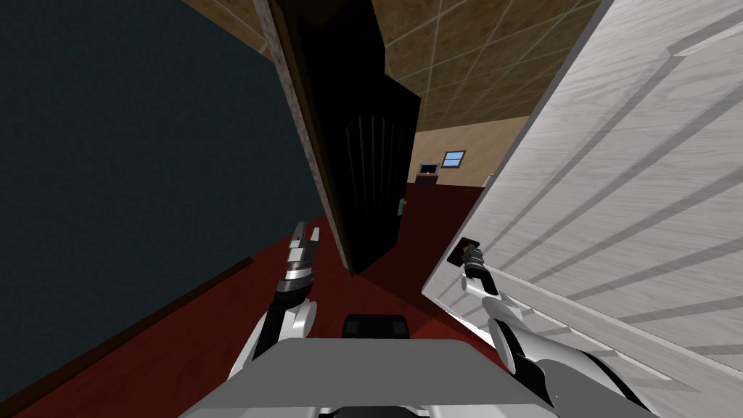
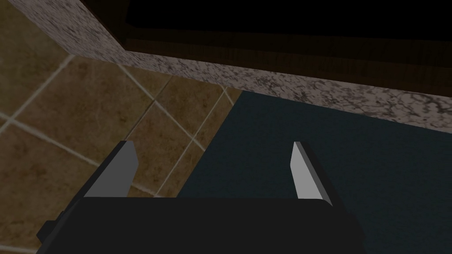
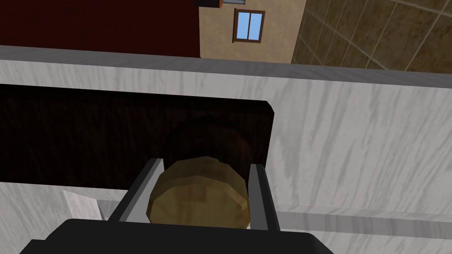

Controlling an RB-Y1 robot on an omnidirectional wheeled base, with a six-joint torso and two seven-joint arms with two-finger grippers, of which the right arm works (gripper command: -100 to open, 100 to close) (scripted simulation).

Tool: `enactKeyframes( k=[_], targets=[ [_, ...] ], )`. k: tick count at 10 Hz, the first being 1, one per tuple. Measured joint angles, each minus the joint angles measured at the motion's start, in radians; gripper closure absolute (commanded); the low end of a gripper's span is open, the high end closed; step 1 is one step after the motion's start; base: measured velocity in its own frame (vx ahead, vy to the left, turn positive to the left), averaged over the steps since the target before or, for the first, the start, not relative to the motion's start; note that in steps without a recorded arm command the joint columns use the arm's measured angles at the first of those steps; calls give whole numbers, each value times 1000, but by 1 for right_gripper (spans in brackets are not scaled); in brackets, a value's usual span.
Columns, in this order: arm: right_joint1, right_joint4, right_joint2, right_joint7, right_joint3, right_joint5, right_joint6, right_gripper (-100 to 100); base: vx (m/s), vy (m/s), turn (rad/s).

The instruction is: Push the door open

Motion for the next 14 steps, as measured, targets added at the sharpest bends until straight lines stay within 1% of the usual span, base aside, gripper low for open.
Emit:
enactKeyframes(
  k=[1, 2, 3, 4, 5, 6, 7, 9, 11, 12, 13, 14],
  targets=[
    [24, -49, 13, 12, -21, -1, 26, 100, 70, -7, -9],
    [26, -54, 17, 20, -31, 0, 36, 100, 32, -4, -8],
    [22, -45, 15, 21, -32, 1, 32, 100, 5, -3, 0],
    [12, -24, 9, 16, -29, 2, 22, 100, 63, -13, 2],
    [22, -42, 20, 26, -47, 3, 30, 100, 82, -10, -6],
    [11, -16, 16, 28, -52, 6, 23, 100, 106, -19, -10],
    [1, 8, 14, 32, -67, 10, 12, 100, 124, -12, -7],
    [27, -43, 34, 57, -114, 11, 34, 100, 142, -33, -12],
    [8, -13, 22, 65, -140, 16, 34, 100, 136, -36, -3],
    [-13, 34, 7, 63, -149, 21, 14, 100, 80, -21, -1],
    [-13, 39, 4, 62, -156, 22, 3, 100, 25, -9, 1],
    [-1, 10, 13, 68, -164, 21, 10, 100, 67, -1, -3]
  ],
)
